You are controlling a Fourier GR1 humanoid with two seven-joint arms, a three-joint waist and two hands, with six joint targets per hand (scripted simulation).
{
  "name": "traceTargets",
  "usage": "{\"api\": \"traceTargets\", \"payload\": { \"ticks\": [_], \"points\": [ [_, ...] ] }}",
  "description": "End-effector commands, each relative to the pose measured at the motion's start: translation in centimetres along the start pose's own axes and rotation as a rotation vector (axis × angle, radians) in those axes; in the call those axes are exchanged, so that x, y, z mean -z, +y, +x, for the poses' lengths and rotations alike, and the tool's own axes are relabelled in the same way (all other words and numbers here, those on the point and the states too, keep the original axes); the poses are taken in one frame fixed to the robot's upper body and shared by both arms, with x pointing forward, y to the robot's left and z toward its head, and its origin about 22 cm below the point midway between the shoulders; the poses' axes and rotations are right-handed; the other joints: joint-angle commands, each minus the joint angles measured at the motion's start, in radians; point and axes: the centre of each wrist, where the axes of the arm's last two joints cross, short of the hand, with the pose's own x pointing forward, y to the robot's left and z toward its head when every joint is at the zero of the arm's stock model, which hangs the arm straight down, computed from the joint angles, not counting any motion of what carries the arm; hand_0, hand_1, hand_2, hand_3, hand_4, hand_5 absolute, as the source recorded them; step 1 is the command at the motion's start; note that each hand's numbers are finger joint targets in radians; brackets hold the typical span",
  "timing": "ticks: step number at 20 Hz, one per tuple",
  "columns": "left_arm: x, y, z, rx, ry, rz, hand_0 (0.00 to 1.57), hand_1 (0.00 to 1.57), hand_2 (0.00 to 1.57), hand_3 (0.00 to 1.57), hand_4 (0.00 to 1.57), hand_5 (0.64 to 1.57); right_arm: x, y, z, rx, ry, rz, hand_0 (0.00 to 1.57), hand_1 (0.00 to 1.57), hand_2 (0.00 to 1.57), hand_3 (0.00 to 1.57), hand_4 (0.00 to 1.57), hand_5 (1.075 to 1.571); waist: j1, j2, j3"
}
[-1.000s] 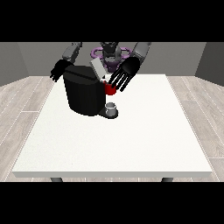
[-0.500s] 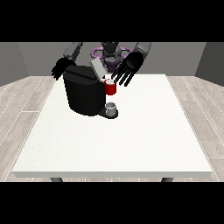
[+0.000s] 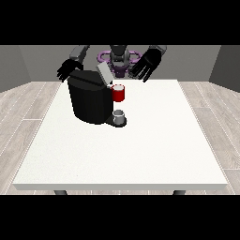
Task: Insert the coffee pod into the coffee machine and close the lid
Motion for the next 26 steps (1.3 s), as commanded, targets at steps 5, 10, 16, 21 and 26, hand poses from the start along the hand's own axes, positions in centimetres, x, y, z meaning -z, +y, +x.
{"api": "traceTargets", "payload": {
  "ticks": [5,10,16,21,26],
  "points": [
    [-1.6,-7.9,-3.2,-0.582,0.016,0.056,0.00,0.00,0.00,0.00,0.26,1.571,-2.1,-2.8,-1.8,-0.027,0.071,-0.051,0.00,0.00,0.00,0.00,0.49,1.571,0.093,-0.171,-0.0018],
    [-4.7,-15.0,-5.3,-0.714,0.087,-0.023,0.00,0.00,0.00,0.00,0.00,1.571,-3.0,-4.9,-1.8,-0.104,0.127,-0.004,0.00,0.00,0.00,0.00,0.39,1.571,0.177,-0.322,-0.0008],
    [-6.9,-16.6,-7.3,-0.846,0.139,0.051,0.00,0.00,0.00,0.00,0.21,1.571,0.4,-3.8,4.1,-0.102,0.010,0.150,0.00,0.00,0.00,0.00,0.00,1.571,0.193,-0.317,-0.0007],
    [-7.9,-18.4,-6.6,-0.912,0.135,0.043,0.00,0.00,0.00,0.00,0.00,1.571,0.2,-2.6,4.3,-0.085,0.023,0.177,0.00,0.00,0.00,0.00,0.00,1.571,0.244,-0.334,0.0000],
    [-9.2,-17.7,-7.6,-0.994,0.097,0.008,0.00,0.00,0.00,0.00,0.14,1.571,0.7,-1.6,4.3,-0.130,-0.009,0.224,0.00,0.00,0.00,0.00,0.00,1.571,0.311,-0.315,0.0001]
  ]
}}
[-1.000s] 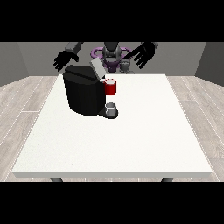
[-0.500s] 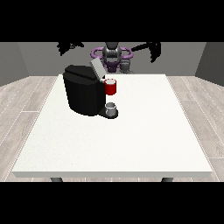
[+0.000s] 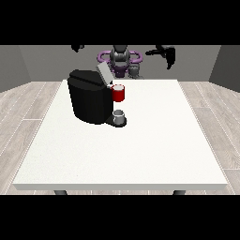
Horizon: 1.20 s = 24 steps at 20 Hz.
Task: Insert the coffee pod into the coffee machine and close the lid
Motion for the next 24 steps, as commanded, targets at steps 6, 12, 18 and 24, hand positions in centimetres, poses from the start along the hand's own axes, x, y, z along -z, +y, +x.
{"api": "traceTargets", "payload": {
  "ticks": [6,12,18,24],
  "points": [
    [-2.1,0.2,0.8,-0.059,-0.023,0.021,0.00,0.00,0.00,0.00,0.09,1.571,1.5,1.2,1.1,-0.041,-0.028,0.103,0.00,0.00,0.00,0.00,0.00,1.571,0.032,0.043,0.0004],
    [-3.6,-1.6,1.3,-0.076,-0.069,0.006,0.00,0.00,0.00,0.00,0.00,1.571,2.8,0.3,0.0,-0.013,-0.035,0.077,0.00,0.00,0.00,0.00,0.00,1.571,0.066,0.100,0.0006],
    [-5.1,-0.5,2.6,-0.091,-0.094,0.008,0.00,0.00,0.00,0.00,0.00,1.571,3.8,0.7,-1.1,0.015,0.003,0.039,0.00,0.00,0.00,0.00,0.00,1.571,0.101,0.141,0.0006],
    [-5.6,-2.2,4.0,-0.062,-0.140,0.037,0.00,0.00,0.00,0.00,0.00,1.571,6.8,1.3,0.7,0.018,-0.034,0.075,0.00,0.00,0.00,0.00,0.00,1.571,0.074,0.216,0.0005]
  ]
}}
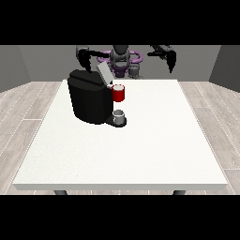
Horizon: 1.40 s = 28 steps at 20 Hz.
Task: Insert the coffee pod into the coffee machine and close the lid
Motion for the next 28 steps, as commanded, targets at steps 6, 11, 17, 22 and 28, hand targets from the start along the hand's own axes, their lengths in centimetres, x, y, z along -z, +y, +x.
{"api": "traceTargets", "payload": {
  "ticks": [6,11,17,22,28],
  "points": [
    [-1.9,0.5,1.8,0.030,-0.030,0.011,0.00,0.00,0.00,0.00,0.00,1.571,1.3,-0.3,-1.2,-0.055,-0.003,0.048,0.00,0.00,0.00,0.00,0.00,1.571,0.001,0.047,0.0002],
    [-1.1,0.1,3.3,0.012,-0.030,0.023,0.00,0.00,0.00,0.00,0.00,1.571,3.5,2.6,1.1,-0.043,0.001,0.036,0.00,0.00,0.00,0.00,0.00,1.571,0.000,0.050,0.0001],
    [-1.6,1.8,2.9,0.052,-0.053,0.040,0.00,0.00,0.00,0.00,0.00,1.571,4.1,2.7,1.4,-0.059,-0.028,0.084,0.00,0.00,0.00,0.00,0.00,1.571,-0.022,0.095,0.0000],
    [-2.3,3.5,1.5,0.058,-0.083,0.086,0.00,0.00,0.00,0.00,0.00,1.571,5.1,3.9,3.2,-0.098,-0.078,0.110,0.00,0.00,0.00,0.00,0.00,1.571,-0.030,0.132,-0.0003],
    [-2.6,2.7,1.0,0.046,-0.059,0.059,0.00,0.00,0.00,0.00,0.00,1.571,5.8,3.6,4.0,-0.098,-0.069,0.137,0.00,0.00,0.00,0.00,0.08,1.571,-0.022,0.115,-0.0002]
  ]
}}
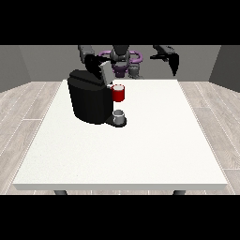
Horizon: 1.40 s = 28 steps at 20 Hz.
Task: Insert the coffee pod into the coffee machine and close the lid
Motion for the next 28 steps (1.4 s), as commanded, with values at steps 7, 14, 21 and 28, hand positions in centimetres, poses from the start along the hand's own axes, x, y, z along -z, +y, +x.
{"api": "traceTargets", "payload": {
  "ticks": [7,14,21,28],
  "points": [
    [-0.4,2.2,-1.0,0.025,0.021,0.056,0.00,0.00,0.00,0.00,0.19,1.571,1.8,2.9,2.5,-0.094,-0.040,0.103,0.00,0.00,0.00,0.00,0.06,1.571,0.000,0.013,0.0007],
    [0.8,0.0,0.1,-0.005,-0.006,0.004,0.00,0.00,0.00,0.00,0.17,1.571,2.9,4.5,3.0,-0.140,-0.049,0.092,0.00,0.00,0.00,0.00,0.11,1.571,0.023,0.012,0.0009],
    [1.2,-0.2,0.8,-0.006,-0.066,0.011,0.00,0.00,0.00,0.00,0.18,1.571,2.8,5.7,3.3,-0.057,-0.125,0.163,0.00,0.00,0.00,0.00,0.07,1.571,-0.001,0.003,0.0009],
    [-1.7,-2.3,-3.3,-0.039,0.040,0.032,0.00,0.00,0.00,0.00,0.19,1.571,-3.2,8.8,-2.5,0.145,-0.069,0.179,0.00,0.00,0.00,0.00,0.29,1.571,-0.059,-0.140,0.0011]
  ]
}}
